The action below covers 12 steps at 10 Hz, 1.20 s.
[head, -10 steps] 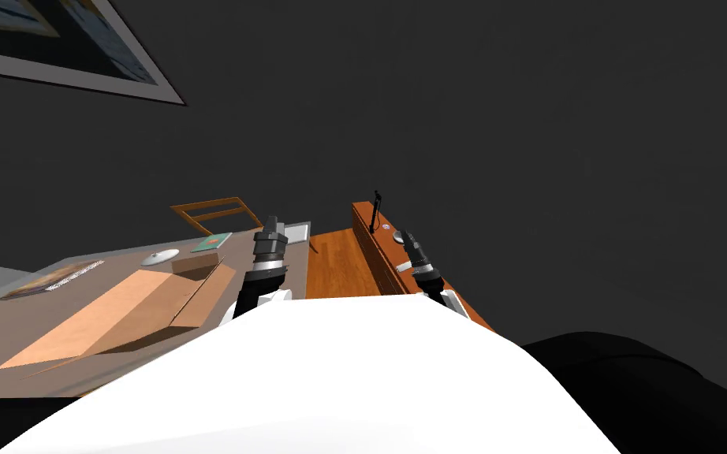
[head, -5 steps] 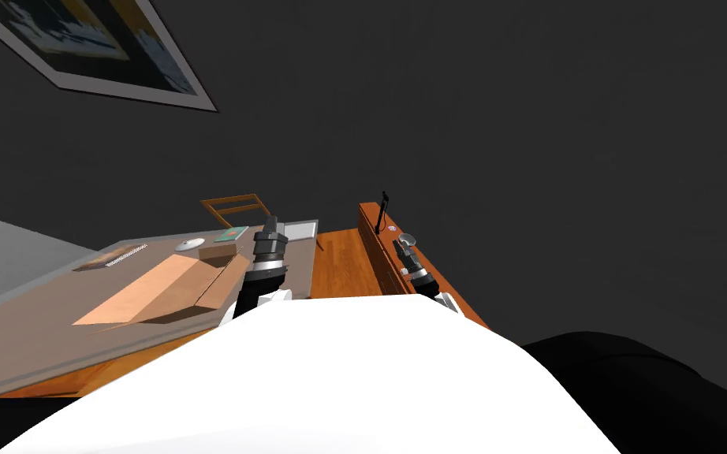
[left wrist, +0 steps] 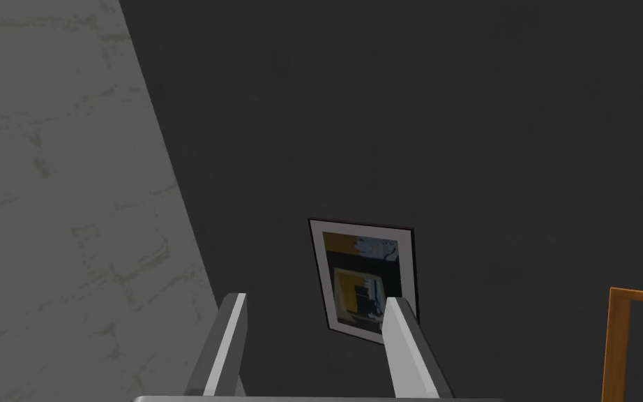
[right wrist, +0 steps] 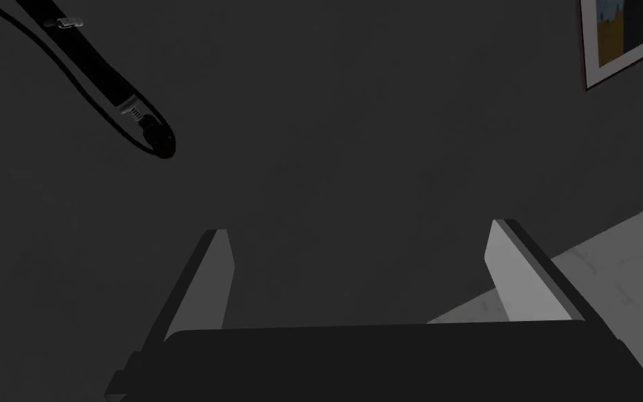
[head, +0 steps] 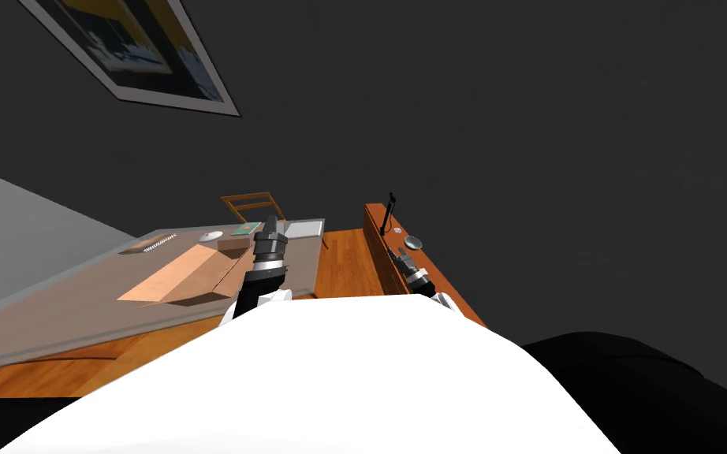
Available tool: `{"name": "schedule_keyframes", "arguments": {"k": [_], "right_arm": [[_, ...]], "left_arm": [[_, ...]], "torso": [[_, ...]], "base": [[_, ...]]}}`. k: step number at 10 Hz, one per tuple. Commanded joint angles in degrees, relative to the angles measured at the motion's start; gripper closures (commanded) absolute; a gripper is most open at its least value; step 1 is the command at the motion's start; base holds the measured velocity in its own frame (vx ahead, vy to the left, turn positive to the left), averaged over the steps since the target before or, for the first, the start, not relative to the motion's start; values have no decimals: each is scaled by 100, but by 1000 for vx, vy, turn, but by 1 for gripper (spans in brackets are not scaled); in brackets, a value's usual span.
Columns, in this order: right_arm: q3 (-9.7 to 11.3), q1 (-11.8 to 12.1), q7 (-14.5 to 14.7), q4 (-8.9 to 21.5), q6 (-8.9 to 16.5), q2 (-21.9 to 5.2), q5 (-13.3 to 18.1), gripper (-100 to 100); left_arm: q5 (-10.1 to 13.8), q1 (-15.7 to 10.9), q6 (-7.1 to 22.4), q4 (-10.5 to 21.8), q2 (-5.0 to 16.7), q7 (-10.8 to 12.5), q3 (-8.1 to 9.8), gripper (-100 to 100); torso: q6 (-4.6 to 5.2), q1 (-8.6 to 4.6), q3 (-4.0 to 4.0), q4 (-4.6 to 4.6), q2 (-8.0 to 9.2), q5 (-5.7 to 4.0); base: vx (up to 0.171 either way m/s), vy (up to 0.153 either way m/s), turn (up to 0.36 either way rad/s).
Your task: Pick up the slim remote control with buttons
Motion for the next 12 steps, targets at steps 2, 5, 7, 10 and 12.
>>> {"name": "schedule_keyframes", "arguments": {"k": [2, 5, 7, 10, 12], "right_arm": [[59, 22, 97, 295, -61, -155, 435, -100], [187, -24, 267, 849, -118, -454, 983, -100], [253, -54, 359, 1088, -147, -613, 1292, -100], [322, -89, 454, 1487, -178, -776, 1788, -100], [394, -128, 551, 1798, -208, -944, 2116, -100]], "left_arm": [[0, -1, 0, 0, 0, 0, 0, 0], [0, 0, 0, 0, 0, 0, 0, 0], [0, 0, 0, 0, 0, 0, 0, 0], [0, 0, 0, 0, 0, 0, 0, 0], [0, 0, 0, 0, 0, 0, 0, 0]], "torso": [[-3, -1, -1, 0, -2, 0], [1, -1, -1, -1, -2, 0], [1, -3, -2, -1, -3, 0], [-2, -3, -4, -1, -7, 0], [0, -6, -4, -1, -8, -1]], "base": [[9, -3, 140], [13, -6, 150], [16, -8, 142], [21, -10, 120], [23, -18, 117]]}}
